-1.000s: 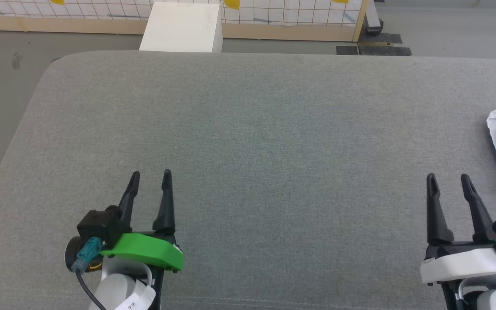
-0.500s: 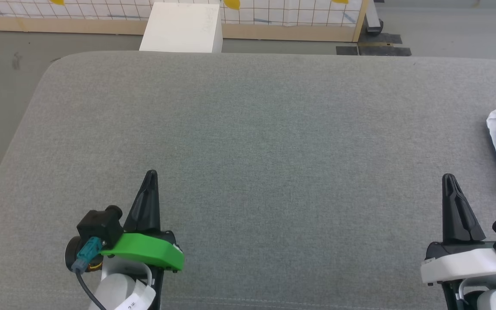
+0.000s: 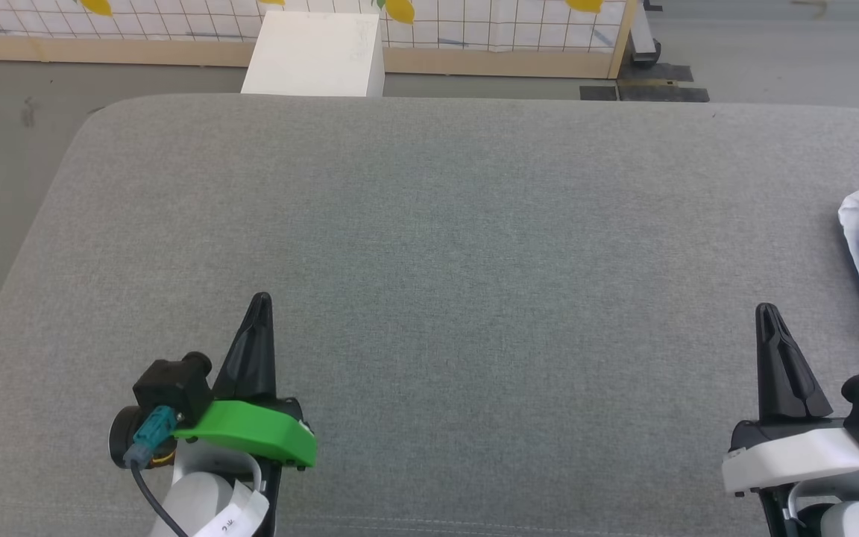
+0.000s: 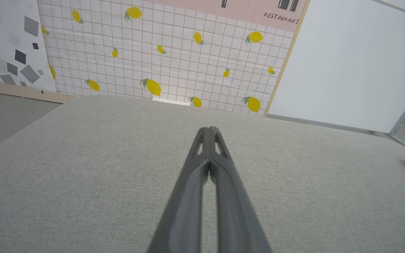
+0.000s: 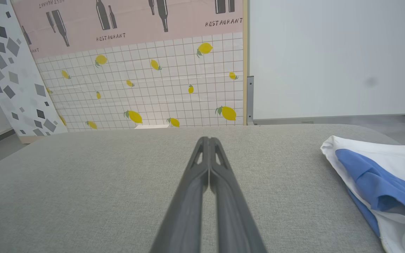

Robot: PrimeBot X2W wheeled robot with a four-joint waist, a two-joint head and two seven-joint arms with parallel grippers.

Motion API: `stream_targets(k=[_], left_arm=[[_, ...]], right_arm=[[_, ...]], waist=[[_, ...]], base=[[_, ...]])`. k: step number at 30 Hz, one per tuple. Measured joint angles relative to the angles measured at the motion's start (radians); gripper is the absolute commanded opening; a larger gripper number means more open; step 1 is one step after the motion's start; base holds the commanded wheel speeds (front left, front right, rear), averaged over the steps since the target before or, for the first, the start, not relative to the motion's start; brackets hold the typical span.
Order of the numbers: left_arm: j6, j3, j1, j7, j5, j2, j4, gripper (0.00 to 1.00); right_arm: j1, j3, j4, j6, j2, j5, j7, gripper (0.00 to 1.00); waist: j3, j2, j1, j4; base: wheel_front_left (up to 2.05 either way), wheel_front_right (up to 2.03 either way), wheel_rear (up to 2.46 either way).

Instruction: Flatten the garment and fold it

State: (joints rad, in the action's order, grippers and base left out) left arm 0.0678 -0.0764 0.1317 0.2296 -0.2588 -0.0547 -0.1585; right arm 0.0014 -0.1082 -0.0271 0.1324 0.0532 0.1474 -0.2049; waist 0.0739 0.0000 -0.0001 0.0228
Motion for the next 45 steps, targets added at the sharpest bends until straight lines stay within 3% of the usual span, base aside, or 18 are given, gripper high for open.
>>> stream_targets(k=[45], left_arm=[[-0.026, 0.030, -0.047, -0.094, 0.106, 0.000, 0.062, 0.00]], right_arm=[[0.000, 0.042, 0.007, 0.000, 0.000, -0.054, 0.082, 0.00]], waist=[[-0.030, 0.0000, 0.0001, -0.009]], base=[[0.00, 0.00, 0.00]])
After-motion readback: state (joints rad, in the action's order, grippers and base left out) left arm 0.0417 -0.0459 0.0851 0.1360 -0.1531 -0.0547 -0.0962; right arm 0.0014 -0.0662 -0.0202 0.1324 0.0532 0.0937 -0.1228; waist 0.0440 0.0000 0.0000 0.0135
